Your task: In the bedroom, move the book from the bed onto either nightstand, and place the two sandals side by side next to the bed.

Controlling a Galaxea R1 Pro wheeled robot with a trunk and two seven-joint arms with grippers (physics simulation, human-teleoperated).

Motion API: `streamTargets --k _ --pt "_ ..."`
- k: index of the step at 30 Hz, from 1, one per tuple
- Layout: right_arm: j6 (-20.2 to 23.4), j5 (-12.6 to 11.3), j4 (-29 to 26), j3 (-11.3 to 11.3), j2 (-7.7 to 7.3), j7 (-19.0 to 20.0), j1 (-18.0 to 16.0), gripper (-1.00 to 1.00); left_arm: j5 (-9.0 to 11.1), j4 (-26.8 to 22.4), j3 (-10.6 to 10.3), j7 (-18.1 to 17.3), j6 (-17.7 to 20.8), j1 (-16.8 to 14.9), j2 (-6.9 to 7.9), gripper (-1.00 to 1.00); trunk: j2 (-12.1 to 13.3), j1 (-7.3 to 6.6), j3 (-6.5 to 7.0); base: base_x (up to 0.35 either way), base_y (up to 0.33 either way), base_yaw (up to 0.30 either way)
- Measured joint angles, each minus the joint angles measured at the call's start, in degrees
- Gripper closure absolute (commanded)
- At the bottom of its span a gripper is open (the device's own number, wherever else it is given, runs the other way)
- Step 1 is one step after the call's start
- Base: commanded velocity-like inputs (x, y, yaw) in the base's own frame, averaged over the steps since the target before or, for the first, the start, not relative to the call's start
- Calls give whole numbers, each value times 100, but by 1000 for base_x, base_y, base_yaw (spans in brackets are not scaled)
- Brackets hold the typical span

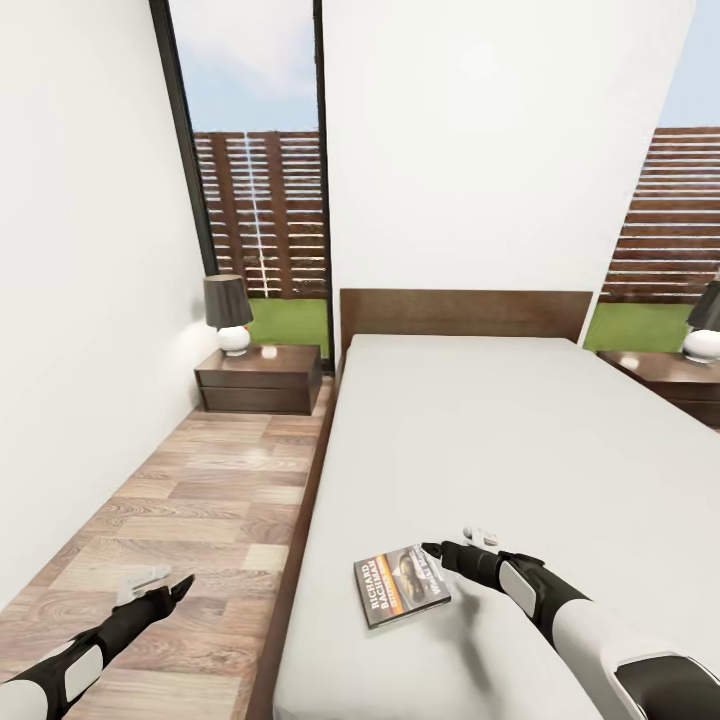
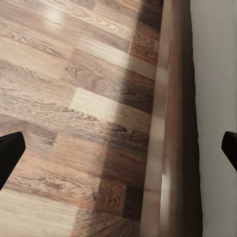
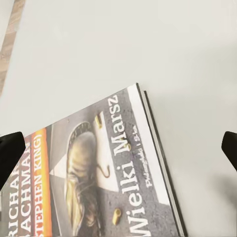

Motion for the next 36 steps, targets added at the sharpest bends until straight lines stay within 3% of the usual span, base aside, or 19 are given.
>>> streamTargets --k 16,24,30,36 --pt "0 -1 0 0 0 0 0 -100 -1 -6 -6 5 3 1 -17 -100 0 0 0 0 53 0" --pt "0 1 1 1 -6 0 0 -100 -7 -7 -12 6 3 1 -51 -100 -319 175 -143 0 0 0" --pt "0 -1 0 0 -8 0 0 -100 -10 -5 -14 7 3 1 -61 -100 -321 176 -144 0 0 0" --pt "0 0 1 1 -8 0 0 -100 -10 -7 -15 7 3 1 -62 -100 -560 307 -251 0 0 0"
